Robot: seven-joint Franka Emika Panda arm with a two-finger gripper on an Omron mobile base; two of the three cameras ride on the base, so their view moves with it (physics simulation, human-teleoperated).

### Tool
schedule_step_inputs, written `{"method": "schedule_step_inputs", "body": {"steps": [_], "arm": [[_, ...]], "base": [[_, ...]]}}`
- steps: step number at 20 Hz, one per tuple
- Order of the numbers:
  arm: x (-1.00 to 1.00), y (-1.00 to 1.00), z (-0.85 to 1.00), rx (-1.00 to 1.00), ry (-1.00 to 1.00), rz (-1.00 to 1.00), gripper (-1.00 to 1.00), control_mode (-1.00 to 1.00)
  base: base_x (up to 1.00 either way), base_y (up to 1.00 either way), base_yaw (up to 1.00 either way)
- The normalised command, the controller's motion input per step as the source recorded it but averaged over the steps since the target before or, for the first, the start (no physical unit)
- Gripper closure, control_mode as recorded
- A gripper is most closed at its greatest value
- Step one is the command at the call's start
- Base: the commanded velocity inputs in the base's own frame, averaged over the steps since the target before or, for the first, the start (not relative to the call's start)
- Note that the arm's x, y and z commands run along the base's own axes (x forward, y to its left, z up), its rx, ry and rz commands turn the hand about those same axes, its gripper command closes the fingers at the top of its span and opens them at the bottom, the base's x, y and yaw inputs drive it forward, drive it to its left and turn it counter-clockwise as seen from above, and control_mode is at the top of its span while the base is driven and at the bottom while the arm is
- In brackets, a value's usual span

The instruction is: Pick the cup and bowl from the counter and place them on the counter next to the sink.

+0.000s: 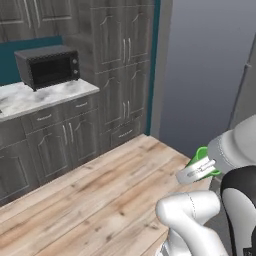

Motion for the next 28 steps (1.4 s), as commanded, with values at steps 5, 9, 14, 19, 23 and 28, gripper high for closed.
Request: {"method": "schedule_step_inputs", "body": {"steps": [5,9,14,19,23,28], "arm": [[0.0,0.0,0.0,0.0,0.0,0.0,1.0,1.0],[0.0,0.0,0.0,0.0,0.0,0.0,1.0,1.0],[0.0,0.0,0.0,0.0,0.0,0.0,1.0,1.0],[0.0,0.0,0.0,0.0,0.0,0.0,1.0,1.0],[0.0,0.0,0.0,0.0,0.0,0.0,1.0,1.0],[0.0,0.0,0.0,0.0,0.0,0.0,1.0,1.0]], "base": [[1.0,0.73,0.21],[1.0,0.73,0.2],[1.0,0.66,0.22],[1.0,0.54,0.19],[1.0,0.53,0.17],[1.0,0.54,0.14]]}}
